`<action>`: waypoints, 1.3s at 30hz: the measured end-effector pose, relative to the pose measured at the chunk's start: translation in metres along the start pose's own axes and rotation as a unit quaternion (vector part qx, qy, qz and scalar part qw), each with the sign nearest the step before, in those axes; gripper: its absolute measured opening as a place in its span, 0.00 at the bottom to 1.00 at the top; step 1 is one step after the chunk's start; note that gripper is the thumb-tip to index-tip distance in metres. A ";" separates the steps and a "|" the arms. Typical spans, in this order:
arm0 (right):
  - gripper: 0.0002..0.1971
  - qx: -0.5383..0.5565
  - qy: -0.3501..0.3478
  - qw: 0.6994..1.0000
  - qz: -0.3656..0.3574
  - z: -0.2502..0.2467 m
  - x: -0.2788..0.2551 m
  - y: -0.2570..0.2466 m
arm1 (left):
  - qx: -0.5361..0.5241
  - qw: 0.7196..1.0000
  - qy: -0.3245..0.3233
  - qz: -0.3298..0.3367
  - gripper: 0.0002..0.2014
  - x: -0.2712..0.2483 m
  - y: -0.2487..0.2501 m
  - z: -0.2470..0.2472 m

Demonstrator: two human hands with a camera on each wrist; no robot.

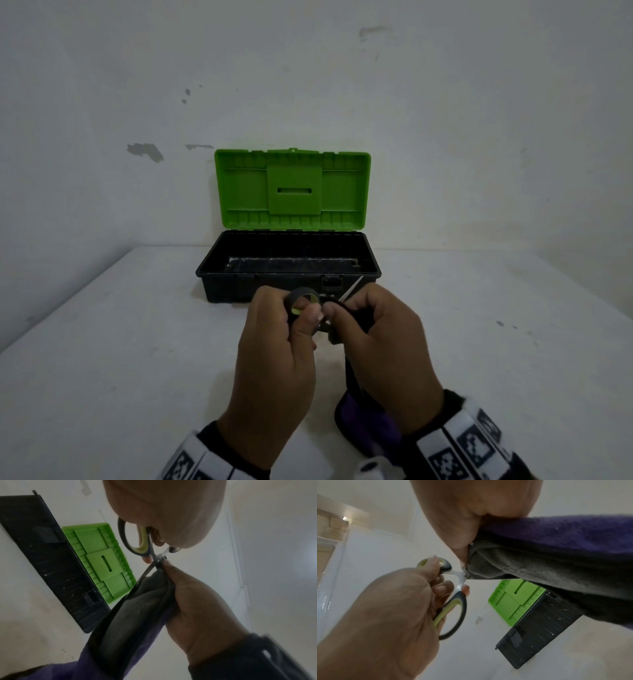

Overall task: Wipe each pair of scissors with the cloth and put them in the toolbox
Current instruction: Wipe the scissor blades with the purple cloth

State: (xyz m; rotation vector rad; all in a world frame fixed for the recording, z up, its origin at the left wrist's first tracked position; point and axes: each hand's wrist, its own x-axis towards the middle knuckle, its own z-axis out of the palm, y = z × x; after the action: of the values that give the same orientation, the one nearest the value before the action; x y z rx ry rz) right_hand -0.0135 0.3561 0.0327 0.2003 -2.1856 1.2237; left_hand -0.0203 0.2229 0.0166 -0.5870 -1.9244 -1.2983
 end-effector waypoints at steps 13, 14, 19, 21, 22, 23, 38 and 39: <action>0.13 0.011 0.060 0.998 0.034 -0.011 0.009 0.006 | 0.013 0.998 -0.006 0.056 0.12 -0.004 -0.004 -0.005; 0.13 0.026 0.051 0.997 0.046 -0.011 0.008 0.005 | 0.012 0.998 -0.007 0.059 0.13 -0.004 -0.005 -0.006; 0.15 0.054 0.069 0.993 0.078 -0.019 0.014 0.006 | 0.034 0.995 -0.034 0.089 0.13 -0.002 -0.005 -0.010; 0.15 0.052 0.074 0.993 0.079 -0.018 0.013 0.006 | 0.036 0.995 -0.033 0.088 0.13 -0.001 -0.004 -0.010; 0.15 0.041 0.070 0.994 0.076 -0.016 0.010 0.005 | 0.038 0.995 -0.034 0.089 0.14 0.000 -0.004 -0.010; 0.15 0.031 0.064 0.995 0.075 -0.014 0.007 0.004 | 0.043 0.994 -0.035 0.093 0.14 0.000 -0.004 -0.011; 0.03 0.187 -0.053 0.976 0.096 -0.053 0.019 0.021 | -0.252 0.894 0.018 -0.370 0.11 0.025 0.011 -0.020; 0.03 0.206 -0.075 0.971 0.092 -0.052 0.017 0.018 | -0.269 0.881 0.012 -0.389 0.11 0.025 0.012 -0.019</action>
State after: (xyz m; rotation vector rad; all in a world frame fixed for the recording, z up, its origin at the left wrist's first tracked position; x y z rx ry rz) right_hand -0.0116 0.4110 0.0487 0.2699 -2.0862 1.8166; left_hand -0.0218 0.2095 0.0474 -0.0070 -1.8248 -2.3756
